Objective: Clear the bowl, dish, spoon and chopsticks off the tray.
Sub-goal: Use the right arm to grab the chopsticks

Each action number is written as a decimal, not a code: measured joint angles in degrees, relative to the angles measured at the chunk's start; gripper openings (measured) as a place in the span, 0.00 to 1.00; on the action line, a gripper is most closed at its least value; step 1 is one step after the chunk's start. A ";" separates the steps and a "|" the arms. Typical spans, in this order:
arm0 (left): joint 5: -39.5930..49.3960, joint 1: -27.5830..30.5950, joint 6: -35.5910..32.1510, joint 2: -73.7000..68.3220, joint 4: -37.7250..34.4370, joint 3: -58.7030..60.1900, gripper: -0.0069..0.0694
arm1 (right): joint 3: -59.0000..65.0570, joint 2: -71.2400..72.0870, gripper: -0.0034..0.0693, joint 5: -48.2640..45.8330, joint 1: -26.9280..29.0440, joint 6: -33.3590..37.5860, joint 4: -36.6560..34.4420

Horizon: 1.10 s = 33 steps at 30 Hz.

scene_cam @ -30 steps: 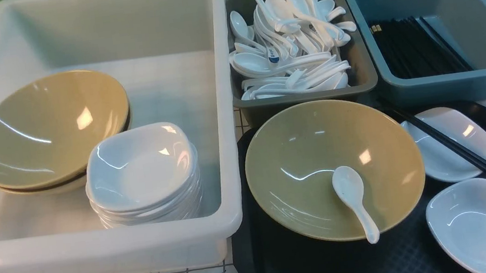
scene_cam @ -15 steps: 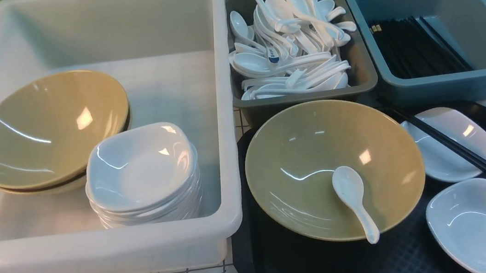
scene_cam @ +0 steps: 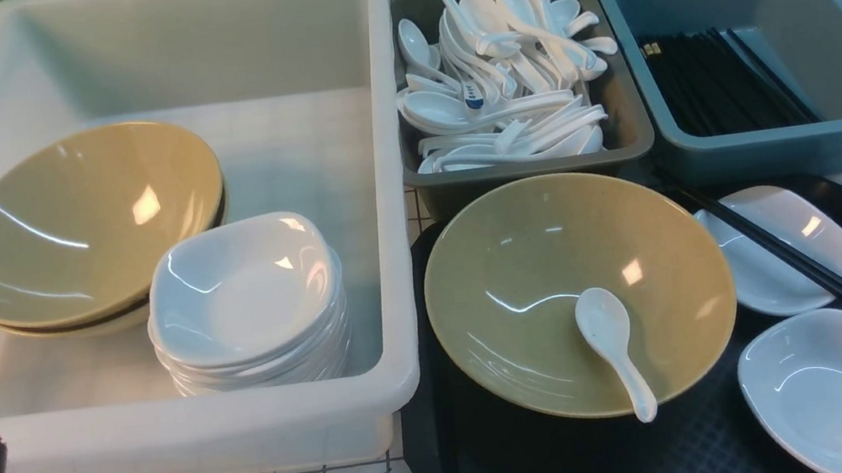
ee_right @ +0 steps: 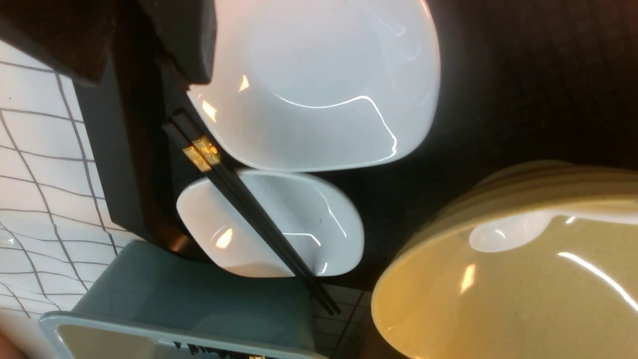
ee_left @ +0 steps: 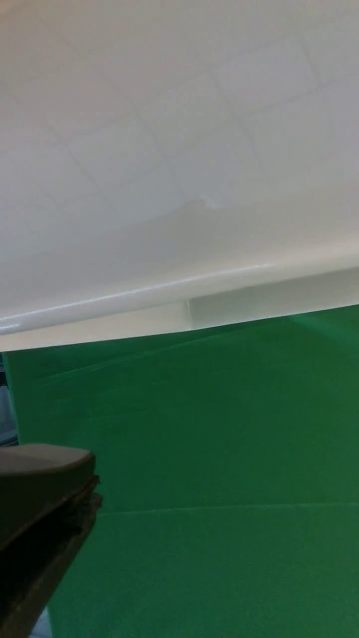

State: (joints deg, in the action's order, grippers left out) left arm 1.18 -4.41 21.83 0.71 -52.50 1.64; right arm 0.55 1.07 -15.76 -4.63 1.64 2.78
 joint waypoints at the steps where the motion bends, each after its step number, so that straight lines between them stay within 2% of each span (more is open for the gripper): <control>1: 0.31 0.00 -0.16 0.00 -0.03 0.00 0.09 | 0.00 0.00 0.37 0.06 0.00 0.00 0.00; 5: 5.44 0.00 -3.28 0.00 1.39 -2.66 0.09 | 0.07 0.00 0.37 1.41 0.00 -0.53 -0.20; 7: 9.36 0.00 -6.26 -0.06 3.22 -6.21 0.09 | 0.34 0.00 0.37 3.25 0.00 -4.09 -1.62; 12: 23.76 0.00 -15.61 -7.35 8.17 -17.20 0.09 | 0.94 0.00 0.37 10.49 0.00 -24.58 -6.13; 13: 24.41 0.00 -15.92 -7.78 8.51 -17.97 0.09 | 0.94 0.00 0.37 10.94 0.00 -25.07 -6.13; 17: 37.46 0.00 -23.48 -17.61 10.02 -25.00 0.09 | 0.94 0.00 0.37 12.99 -0.08 -32.26 -6.48; 20: 42.67 -0.22 -27.70 -23.28 10.26 -28.47 0.09 | 0.35 -0.07 0.36 10.00 -1.42 -36.22 -6.62; 24: 45.19 -4.42 -31.78 -30.82 10.39 -32.59 0.09 | -8.40 -5.49 0.29 -0.58 -6.85 -32.76 -6.66; 27: 45.34 -11.57 -33.87 -37.23 12.21 -36.38 0.09 | -20.47 -14.29 0.24 -11.48 -13.51 -25.57 -6.66; 33: 45.80 -23.71 -33.19 -46.10 19.41 -44.27 0.09 | -39.40 -34.64 0.23 -31.99 -22.77 -14.37 -6.34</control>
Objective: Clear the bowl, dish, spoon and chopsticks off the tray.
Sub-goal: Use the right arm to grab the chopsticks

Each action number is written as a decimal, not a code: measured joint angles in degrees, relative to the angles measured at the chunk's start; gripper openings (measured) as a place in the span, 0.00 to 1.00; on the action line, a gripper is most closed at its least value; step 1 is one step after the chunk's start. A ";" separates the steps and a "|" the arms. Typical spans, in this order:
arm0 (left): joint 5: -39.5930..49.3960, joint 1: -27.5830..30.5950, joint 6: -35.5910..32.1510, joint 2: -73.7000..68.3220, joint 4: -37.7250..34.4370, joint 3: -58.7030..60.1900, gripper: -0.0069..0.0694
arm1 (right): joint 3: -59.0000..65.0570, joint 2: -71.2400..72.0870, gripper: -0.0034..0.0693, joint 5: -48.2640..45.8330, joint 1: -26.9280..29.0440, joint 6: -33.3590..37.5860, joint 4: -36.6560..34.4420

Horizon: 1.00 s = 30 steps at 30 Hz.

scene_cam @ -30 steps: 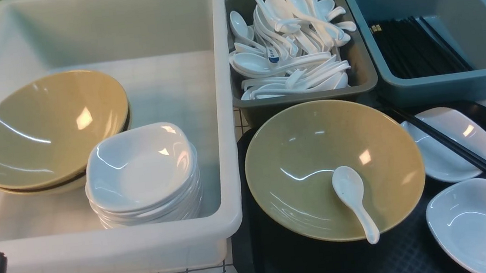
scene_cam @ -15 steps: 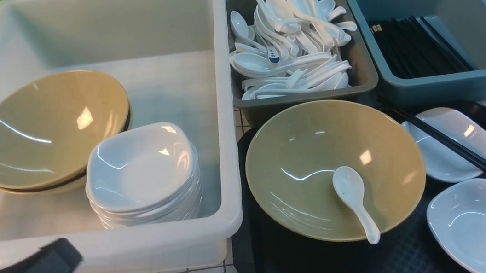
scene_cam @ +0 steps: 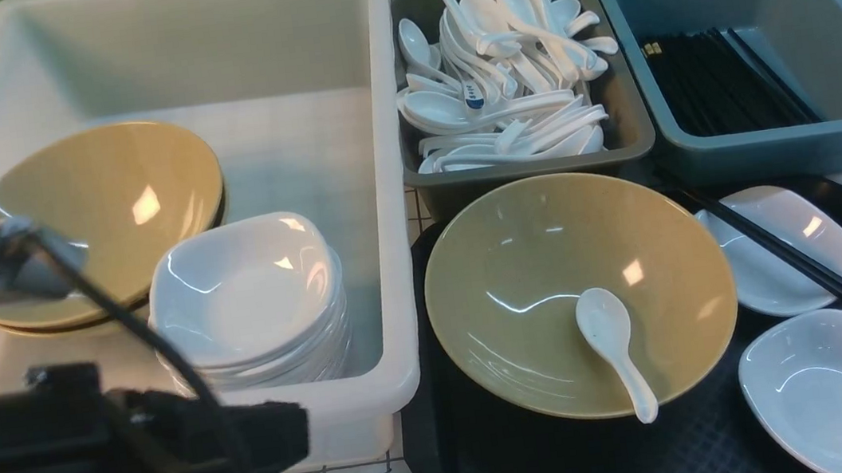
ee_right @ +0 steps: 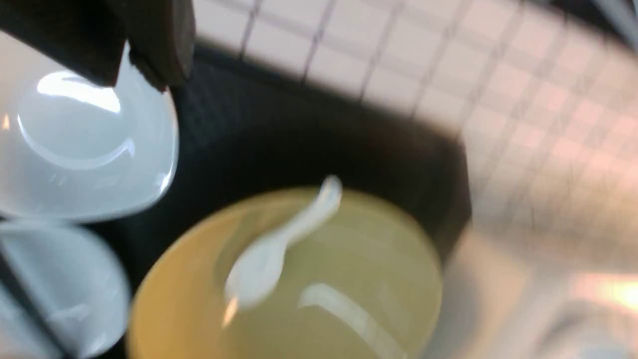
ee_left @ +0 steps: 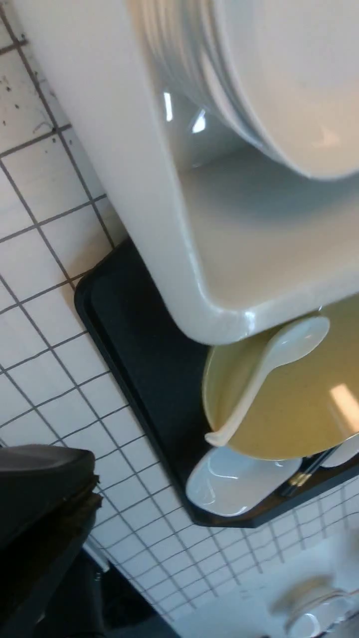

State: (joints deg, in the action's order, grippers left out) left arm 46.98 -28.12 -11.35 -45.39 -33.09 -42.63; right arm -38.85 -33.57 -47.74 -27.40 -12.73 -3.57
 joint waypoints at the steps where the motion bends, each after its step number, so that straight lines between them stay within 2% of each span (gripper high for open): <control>1: -0.16 -1.99 0.20 -1.36 0.66 -2.30 0.09 | -3.57 -4.26 0.23 -2.85 -1.02 2.37 0.21; 5: -1.07 -5.95 0.21 -4.15 1.02 -7.38 0.09 | -11.15 -17.36 0.23 -5.63 -1.43 10.09 0.58; 8: -1.32 -6.34 0.21 -4.81 0.93 -9.12 0.09 | -15.39 -24.62 0.23 -7.73 0.30 15.27 0.58; 11: -1.27 -6.45 -0.83 -4.93 0.41 -9.63 0.09 | -21.52 -37.56 0.23 -10.91 8.19 23.61 0.01; 15: 0.14 -6.52 -3.47 -4.31 -1.39 -9.63 0.09 | -25.78 -47.25 0.23 -11.73 17.11 33.13 -0.80; 18: 0.43 -6.52 -5.99 -3.11 -3.44 -9.63 0.09 | -26.33 -49.95 0.26 -10.46 20.12 36.51 -0.75; 21: -0.13 -6.52 -9.27 -1.83 -7.66 -9.67 0.09 | -26.33 -51.81 0.33 -6.13 21.58 39.60 -0.81; 25: -0.27 -6.56 -13.45 -1.23 -12.84 -9.99 0.09 | -26.46 -54.99 0.53 0.51 22.17 41.86 -1.09; 30: -0.18 -6.56 -15.18 -1.40 -14.04 -10.04 0.09 | -26.57 -61.41 0.71 4.90 22.96 42.84 -0.62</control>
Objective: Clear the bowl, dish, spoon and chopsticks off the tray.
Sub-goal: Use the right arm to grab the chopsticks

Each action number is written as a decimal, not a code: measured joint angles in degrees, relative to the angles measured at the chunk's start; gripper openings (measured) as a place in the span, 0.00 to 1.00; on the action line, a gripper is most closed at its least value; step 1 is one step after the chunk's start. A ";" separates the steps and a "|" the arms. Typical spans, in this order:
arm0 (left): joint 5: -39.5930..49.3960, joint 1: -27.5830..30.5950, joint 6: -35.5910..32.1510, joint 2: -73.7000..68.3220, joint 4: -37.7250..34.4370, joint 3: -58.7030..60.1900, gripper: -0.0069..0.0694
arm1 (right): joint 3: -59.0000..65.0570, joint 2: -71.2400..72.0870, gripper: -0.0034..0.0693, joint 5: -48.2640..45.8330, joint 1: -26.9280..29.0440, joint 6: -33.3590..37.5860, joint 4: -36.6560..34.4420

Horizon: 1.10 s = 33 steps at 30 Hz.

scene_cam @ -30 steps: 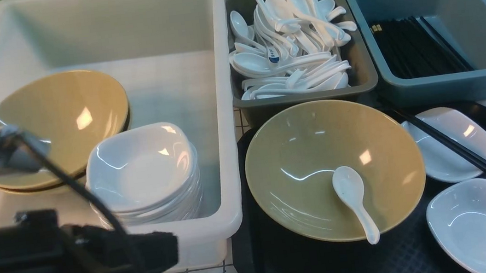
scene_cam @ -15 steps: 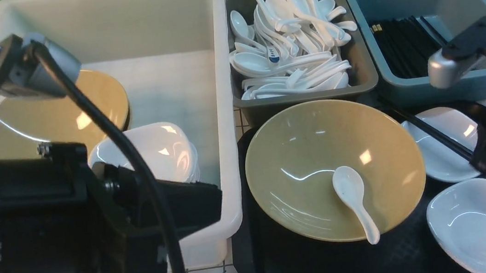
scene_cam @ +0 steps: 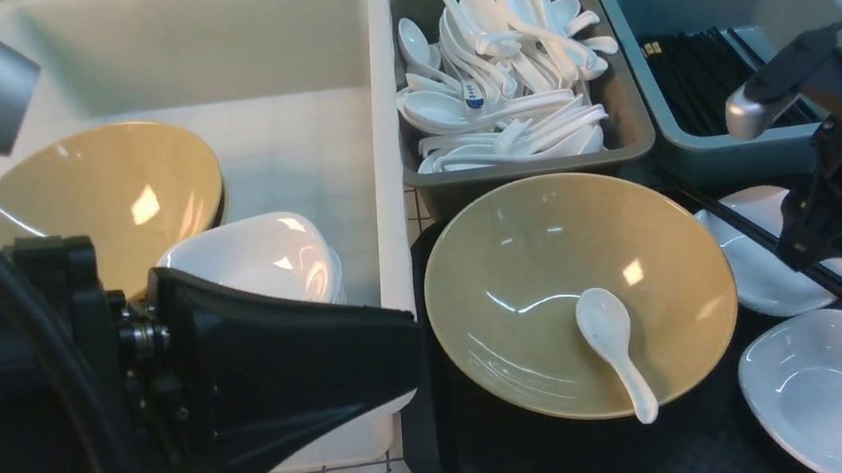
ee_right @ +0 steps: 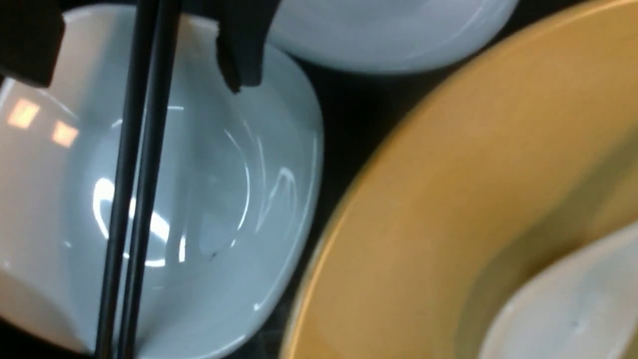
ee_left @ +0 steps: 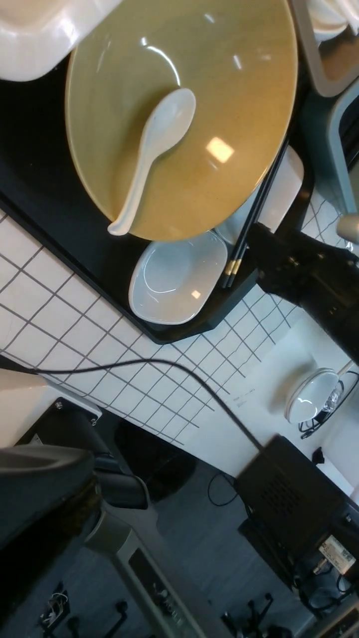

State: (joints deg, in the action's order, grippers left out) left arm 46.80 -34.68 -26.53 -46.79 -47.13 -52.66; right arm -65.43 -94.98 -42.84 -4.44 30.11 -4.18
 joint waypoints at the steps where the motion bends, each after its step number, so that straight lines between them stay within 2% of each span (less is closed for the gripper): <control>1: 0.00 0.00 0.00 0.00 0.00 0.00 0.09 | 0.00 -1.02 0.73 0.63 0.00 0.05 0.17; 8: 0.00 0.00 -0.14 0.00 0.00 0.00 0.09 | -0.01 -6.25 0.75 6.38 0.00 0.23 0.81; 18: 0.00 0.00 0.73 0.00 0.00 0.00 0.09 | -0.24 -10.36 0.67 9.36 2.06 -0.12 0.89; 23: -0.05 0.00 0.73 0.00 0.00 0.00 0.09 | -0.24 -10.49 0.54 9.12 2.18 0.14 0.89; 24: -0.05 0.00 0.73 0.00 0.00 0.00 0.09 | -0.24 -10.49 0.54 9.06 2.18 0.11 0.89; 25: -0.05 0.00 0.73 0.00 0.00 0.00 0.09 | -0.24 -10.49 0.46 8.52 2.18 0.67 0.83; 30: -0.05 0.00 0.73 0.00 0.00 0.00 0.09 | -0.30 -10.49 0.19 6.33 2.18 2.39 0.78; 33: -0.05 0.00 0.57 0.00 0.00 0.00 0.09 | -0.59 -9.87 0.18 3.31 2.18 3.26 0.84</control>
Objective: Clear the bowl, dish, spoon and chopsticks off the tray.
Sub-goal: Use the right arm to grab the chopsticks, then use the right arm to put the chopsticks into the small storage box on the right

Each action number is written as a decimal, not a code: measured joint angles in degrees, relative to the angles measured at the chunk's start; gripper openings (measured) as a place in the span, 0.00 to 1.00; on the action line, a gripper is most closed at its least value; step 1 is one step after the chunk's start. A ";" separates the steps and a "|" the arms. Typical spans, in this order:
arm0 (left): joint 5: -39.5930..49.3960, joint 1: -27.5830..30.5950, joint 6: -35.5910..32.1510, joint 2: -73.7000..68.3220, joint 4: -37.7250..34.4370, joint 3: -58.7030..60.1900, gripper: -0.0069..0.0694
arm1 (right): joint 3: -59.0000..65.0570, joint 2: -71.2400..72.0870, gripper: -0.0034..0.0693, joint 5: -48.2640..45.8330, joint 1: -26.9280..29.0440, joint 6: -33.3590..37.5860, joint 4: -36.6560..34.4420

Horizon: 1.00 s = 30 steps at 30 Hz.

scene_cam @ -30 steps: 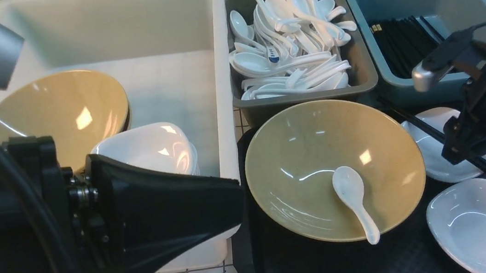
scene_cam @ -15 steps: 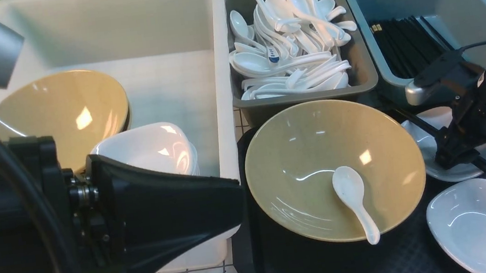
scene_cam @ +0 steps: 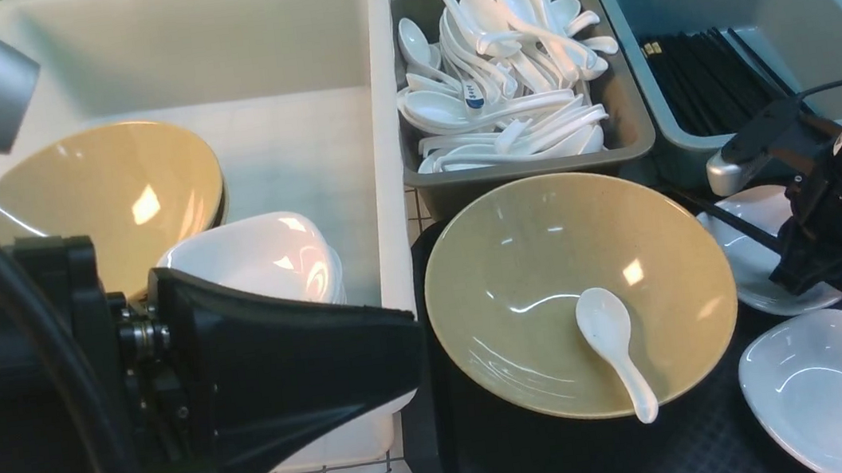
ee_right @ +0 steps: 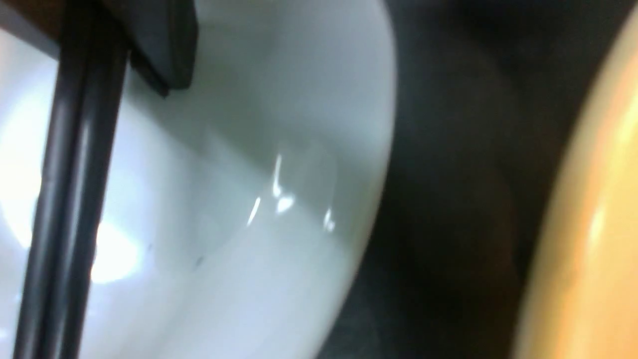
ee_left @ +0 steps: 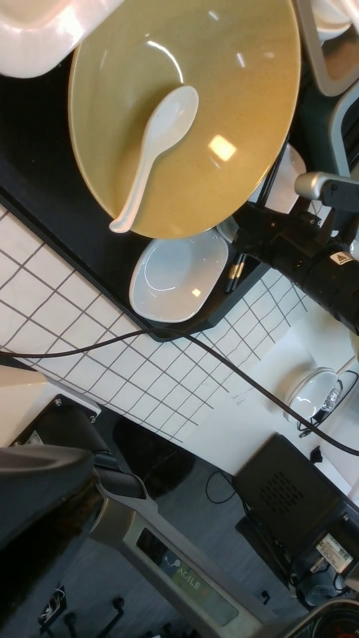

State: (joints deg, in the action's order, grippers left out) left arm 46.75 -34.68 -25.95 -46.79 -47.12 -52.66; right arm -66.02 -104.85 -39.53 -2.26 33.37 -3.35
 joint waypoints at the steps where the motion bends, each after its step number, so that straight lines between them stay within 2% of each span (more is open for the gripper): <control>1: 0.00 0.00 0.00 0.00 0.00 0.00 0.09 | 0.00 0.32 0.18 -0.60 -0.06 0.22 0.00; 15: -3.14 0.00 0.15 0.00 -0.17 0.00 0.09 | 0.00 16.40 0.18 -19.97 -0.71 -1.15 0.11; 18: -4.62 0.00 -1.19 0.00 -0.37 0.00 0.09 | 0.00 21.89 0.18 -23.39 -0.71 -1.96 -2.66; 20: -6.15 0.00 -2.81 0.00 -0.47 0.00 0.09 | -0.28 24.75 0.18 -23.07 -0.71 -2.86 -5.24; 23: -11.70 0.00 -7.47 -0.13 -0.99 0.00 0.09 | -3.64 27.28 0.18 -18.77 -0.66 -9.05 -7.66; 27: -19.61 0.00 -11.66 -0.12 -3.07 0.00 0.09 | -10.62 23.69 0.18 -14.26 -0.54 -13.66 -8.23; 30: -26.35 0.00 -14.86 -0.12 -7.30 0.00 0.09 | -19.61 15.79 0.18 -11.02 -0.54 -16.36 -8.50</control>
State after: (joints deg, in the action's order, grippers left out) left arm 20.40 -34.68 -40.81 -46.91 -54.42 -52.66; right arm -85.63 -89.05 -50.55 -2.80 17.01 -11.85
